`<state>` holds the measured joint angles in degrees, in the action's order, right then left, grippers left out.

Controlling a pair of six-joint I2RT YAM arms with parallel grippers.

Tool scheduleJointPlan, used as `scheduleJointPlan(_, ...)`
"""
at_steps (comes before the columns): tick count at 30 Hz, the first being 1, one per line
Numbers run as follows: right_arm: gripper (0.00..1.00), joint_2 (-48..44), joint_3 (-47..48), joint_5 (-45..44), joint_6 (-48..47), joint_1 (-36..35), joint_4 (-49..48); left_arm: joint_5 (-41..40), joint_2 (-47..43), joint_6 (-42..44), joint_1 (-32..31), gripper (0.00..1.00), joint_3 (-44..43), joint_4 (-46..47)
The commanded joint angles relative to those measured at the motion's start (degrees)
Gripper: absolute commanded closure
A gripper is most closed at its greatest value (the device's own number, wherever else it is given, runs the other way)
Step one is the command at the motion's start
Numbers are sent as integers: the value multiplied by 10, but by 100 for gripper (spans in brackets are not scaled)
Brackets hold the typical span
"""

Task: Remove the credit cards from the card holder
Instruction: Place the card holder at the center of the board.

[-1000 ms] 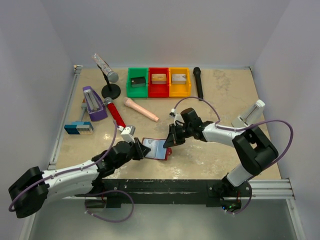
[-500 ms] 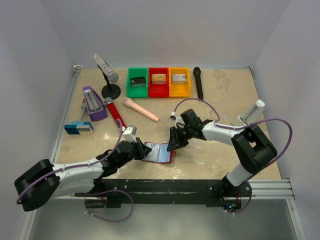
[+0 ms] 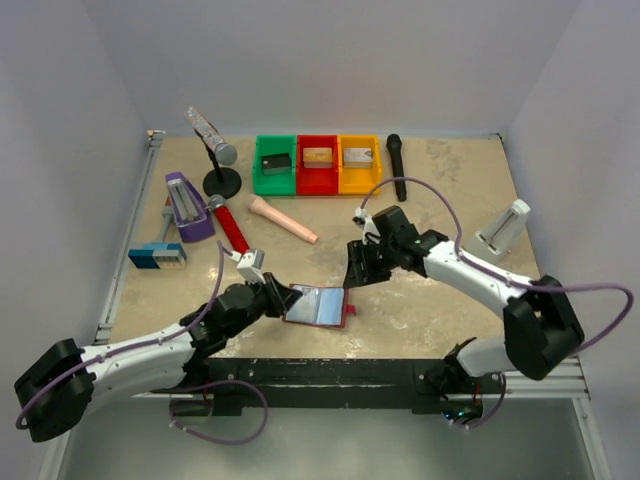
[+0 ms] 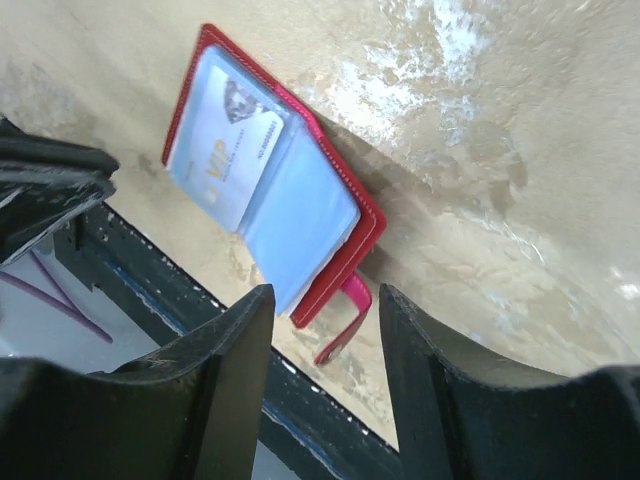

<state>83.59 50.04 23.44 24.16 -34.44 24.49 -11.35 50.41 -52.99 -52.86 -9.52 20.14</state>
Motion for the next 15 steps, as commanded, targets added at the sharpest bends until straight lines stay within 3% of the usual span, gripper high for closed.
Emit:
scheduleJointPlan(1, 52, -115, 5, -37, -22, 2, 25, -22, -39, -4, 5, 83, 8, -19)
scheduleJointPlan(4, 54, -167, -44, 60, 27, -1, -80, -24, -60, -3, 7, 82, 16, -31)
scheduleJointPlan(8, 60, -129, -95, 161, 131, -19, -243, -3, -72, 7, 15, 82, 32, -27)
scheduleJointPlan(12, 73, -55, -120, 161, 179, -55, -362, 5, -60, 9, 33, 85, 34, -38)
scheduleJointPlan(15, 74, -12, -116, 146, 189, -81, -385, 10, -45, 7, 43, 88, 34, -47)
